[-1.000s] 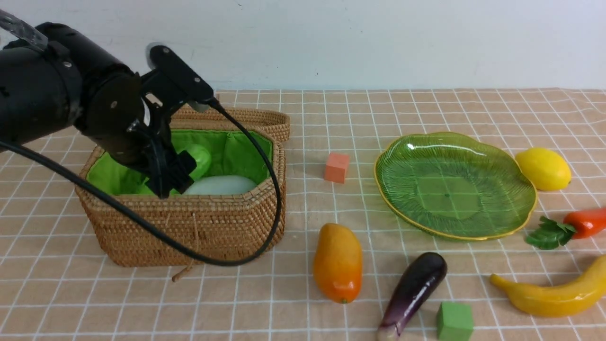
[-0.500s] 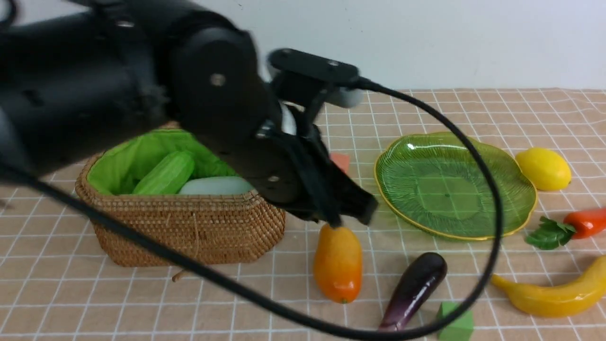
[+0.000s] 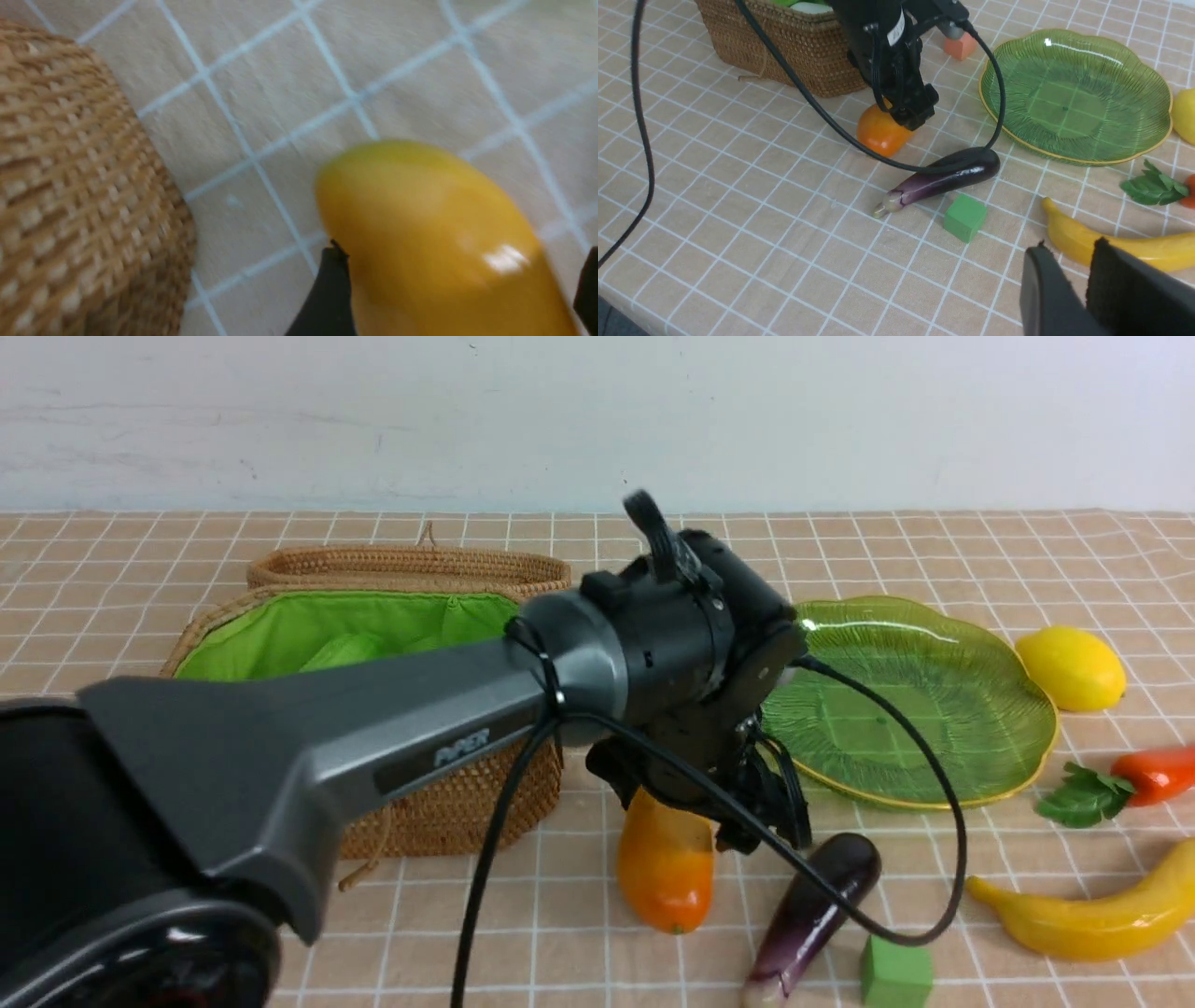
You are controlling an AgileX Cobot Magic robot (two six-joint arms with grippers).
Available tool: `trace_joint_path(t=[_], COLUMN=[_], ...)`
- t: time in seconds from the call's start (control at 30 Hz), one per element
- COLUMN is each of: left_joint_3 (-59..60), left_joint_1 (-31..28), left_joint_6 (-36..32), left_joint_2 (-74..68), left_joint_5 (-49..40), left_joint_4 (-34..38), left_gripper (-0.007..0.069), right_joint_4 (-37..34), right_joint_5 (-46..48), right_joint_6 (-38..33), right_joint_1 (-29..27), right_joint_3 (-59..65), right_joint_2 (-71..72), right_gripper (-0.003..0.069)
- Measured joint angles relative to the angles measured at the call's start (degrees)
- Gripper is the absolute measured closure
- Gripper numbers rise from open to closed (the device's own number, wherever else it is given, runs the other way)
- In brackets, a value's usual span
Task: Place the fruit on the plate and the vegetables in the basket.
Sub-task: Grab the mango with your left arm and place it on the right plate
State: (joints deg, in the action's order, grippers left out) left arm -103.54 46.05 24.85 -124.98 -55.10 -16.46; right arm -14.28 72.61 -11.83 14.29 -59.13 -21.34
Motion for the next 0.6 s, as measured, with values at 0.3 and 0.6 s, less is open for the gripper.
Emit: trace_joint_path(t=[0.3,0.6], left_joint_3=[-0.6,-14.2], left_joint_1=[0.0,1.2], left_joint_6=[1.7,-2.1], left_joint_2=[-3.7,-2.1], left_joint_5=[0.1,3.4], left_joint_4=[-0.5,1.1], left_gripper=[0.0095,0.0093], right_joint_4=[0.2,8.9], right_joint_5=[0.0,-0.6], right_joint_6=[0.0,6.1], right_joint_1=[0.0,0.0], right_joint_3=[0.0,0.0], right_joint_2=[0.1,0.1], right_gripper=[0.0499,0.0498])
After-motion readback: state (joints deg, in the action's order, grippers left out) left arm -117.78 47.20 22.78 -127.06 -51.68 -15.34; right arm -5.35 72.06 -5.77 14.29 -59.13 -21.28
